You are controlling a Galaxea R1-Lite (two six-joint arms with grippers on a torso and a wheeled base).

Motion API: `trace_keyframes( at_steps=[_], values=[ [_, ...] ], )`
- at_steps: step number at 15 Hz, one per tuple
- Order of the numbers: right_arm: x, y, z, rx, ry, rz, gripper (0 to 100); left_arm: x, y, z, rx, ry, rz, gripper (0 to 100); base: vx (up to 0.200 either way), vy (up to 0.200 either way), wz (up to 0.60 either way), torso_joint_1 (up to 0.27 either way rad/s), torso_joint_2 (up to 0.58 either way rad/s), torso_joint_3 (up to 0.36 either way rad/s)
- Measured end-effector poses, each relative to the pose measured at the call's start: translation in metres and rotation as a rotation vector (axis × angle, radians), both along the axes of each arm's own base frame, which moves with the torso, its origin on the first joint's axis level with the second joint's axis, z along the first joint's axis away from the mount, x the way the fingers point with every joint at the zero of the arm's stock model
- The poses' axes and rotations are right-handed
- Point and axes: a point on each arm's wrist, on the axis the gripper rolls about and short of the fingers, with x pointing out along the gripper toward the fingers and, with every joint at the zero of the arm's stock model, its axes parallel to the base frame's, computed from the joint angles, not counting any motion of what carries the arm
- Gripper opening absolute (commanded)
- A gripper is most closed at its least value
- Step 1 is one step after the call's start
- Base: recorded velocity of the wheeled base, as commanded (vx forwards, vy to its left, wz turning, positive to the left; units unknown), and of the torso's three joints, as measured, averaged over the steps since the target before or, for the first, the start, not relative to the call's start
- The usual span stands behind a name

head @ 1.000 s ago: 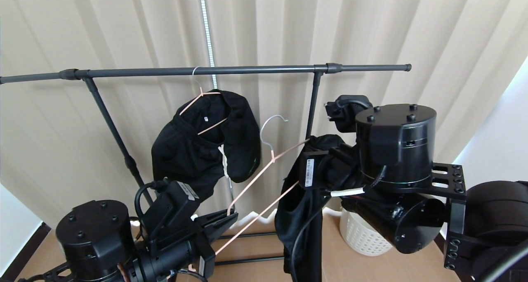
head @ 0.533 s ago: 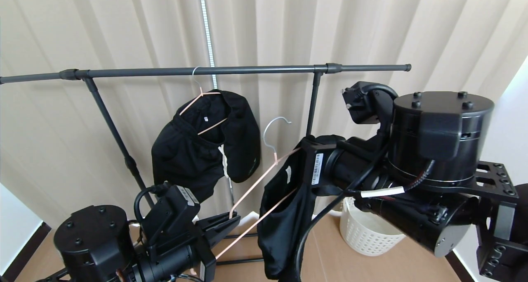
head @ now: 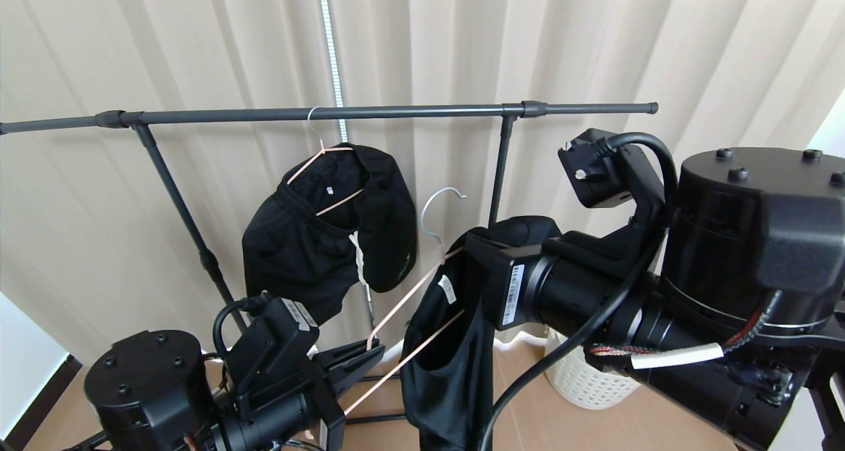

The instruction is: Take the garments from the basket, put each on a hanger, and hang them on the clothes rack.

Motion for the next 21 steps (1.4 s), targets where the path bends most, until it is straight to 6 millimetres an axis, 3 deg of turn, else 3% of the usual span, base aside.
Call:
trace_keyframes(
  at_steps=[5, 17, 18, 21],
  values=[
    [-0.011, 0.003, -0.002, -0.006, 0.003, 0.034, 0, 0.001, 0.000, 0.003, -0.030, -0.037, 0.002, 0, 0.000, 0.000, 0.00, 0.000, 0.00, 0.000],
    [0.007, -0.007, 0.000, -0.002, -0.003, -0.035, 0, -0.006, 0.000, 0.009, -0.057, -0.080, -0.018, 0, 0.000, 0.000, 0.00, 0.000, 0.00, 0.000],
    [0.007, -0.007, 0.000, -0.004, -0.002, -0.035, 100, -0.007, 0.000, 0.009, -0.059, -0.081, -0.018, 0, 0.000, 0.000, 0.00, 0.000, 0.00, 0.000],
    [0.007, -0.008, -0.001, -0.014, -0.003, -0.035, 100, -0.007, 0.000, 0.011, -0.062, -0.086, -0.018, 0, 0.000, 0.000, 0.00, 0.000, 0.00, 0.000]
  ],
)
